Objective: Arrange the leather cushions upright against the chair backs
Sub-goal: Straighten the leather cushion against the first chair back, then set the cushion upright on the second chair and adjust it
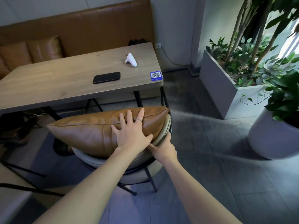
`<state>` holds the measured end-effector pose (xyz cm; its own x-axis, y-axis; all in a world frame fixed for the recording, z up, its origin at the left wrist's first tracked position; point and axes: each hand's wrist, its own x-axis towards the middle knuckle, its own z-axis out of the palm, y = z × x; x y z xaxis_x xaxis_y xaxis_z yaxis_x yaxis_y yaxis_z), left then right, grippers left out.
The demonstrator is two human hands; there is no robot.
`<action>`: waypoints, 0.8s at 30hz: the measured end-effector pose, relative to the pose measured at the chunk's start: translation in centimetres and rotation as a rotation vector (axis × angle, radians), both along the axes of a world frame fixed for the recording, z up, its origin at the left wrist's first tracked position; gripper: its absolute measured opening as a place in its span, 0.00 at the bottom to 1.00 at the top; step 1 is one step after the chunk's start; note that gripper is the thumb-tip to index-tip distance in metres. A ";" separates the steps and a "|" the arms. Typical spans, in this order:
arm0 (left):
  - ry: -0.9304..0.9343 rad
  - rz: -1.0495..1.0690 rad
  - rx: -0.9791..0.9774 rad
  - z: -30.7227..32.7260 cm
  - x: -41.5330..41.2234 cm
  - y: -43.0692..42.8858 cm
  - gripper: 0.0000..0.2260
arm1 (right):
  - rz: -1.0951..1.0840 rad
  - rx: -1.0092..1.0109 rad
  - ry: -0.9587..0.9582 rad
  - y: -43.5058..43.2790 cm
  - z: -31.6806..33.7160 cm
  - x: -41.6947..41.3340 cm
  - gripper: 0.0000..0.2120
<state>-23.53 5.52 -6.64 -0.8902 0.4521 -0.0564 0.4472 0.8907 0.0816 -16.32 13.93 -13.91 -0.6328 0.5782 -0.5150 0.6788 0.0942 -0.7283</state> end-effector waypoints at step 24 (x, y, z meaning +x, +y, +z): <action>0.325 0.056 0.144 25.3 9.9 -35.1 0.25 | 0.553 1.069 0.535 -26.2 29.2 7.1 0.27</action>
